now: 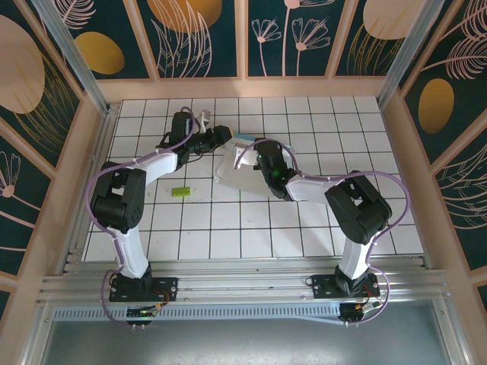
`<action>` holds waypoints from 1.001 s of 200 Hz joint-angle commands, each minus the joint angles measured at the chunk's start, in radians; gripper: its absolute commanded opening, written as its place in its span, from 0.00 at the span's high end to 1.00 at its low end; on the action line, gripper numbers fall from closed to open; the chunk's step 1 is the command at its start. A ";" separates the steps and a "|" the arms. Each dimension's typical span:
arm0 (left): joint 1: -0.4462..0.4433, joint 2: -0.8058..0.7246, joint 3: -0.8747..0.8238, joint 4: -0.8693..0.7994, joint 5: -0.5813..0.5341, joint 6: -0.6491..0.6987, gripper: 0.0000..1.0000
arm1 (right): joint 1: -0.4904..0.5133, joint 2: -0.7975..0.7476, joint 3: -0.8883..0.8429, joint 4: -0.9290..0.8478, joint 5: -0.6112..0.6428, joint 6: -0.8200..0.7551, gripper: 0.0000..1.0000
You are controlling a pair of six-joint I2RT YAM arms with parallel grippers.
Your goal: Fold the paper box
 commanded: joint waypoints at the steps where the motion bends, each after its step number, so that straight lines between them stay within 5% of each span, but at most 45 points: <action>1: -0.006 -0.126 -0.008 -0.131 -0.242 0.197 0.37 | -0.002 -0.016 0.012 0.012 -0.015 0.037 1.00; 21: -0.005 -0.228 -0.088 -0.122 -0.344 0.301 0.39 | -0.008 -0.019 0.019 0.001 -0.025 0.060 1.00; 59: -0.035 -0.322 -0.239 -0.024 -0.296 0.429 0.48 | -0.042 -0.006 0.106 -0.223 -0.115 0.194 1.00; 136: -0.052 -0.260 -0.227 -0.023 -0.471 0.430 0.51 | -0.112 0.060 0.260 -0.441 -0.214 0.304 1.00; 184: 0.013 -0.134 -0.016 -0.230 -0.478 0.802 0.47 | -0.121 0.067 0.276 -0.477 -0.236 0.295 1.00; 200: 0.036 -0.079 0.048 -0.268 -0.406 0.911 0.47 | -0.122 0.070 0.285 -0.496 -0.243 0.297 1.00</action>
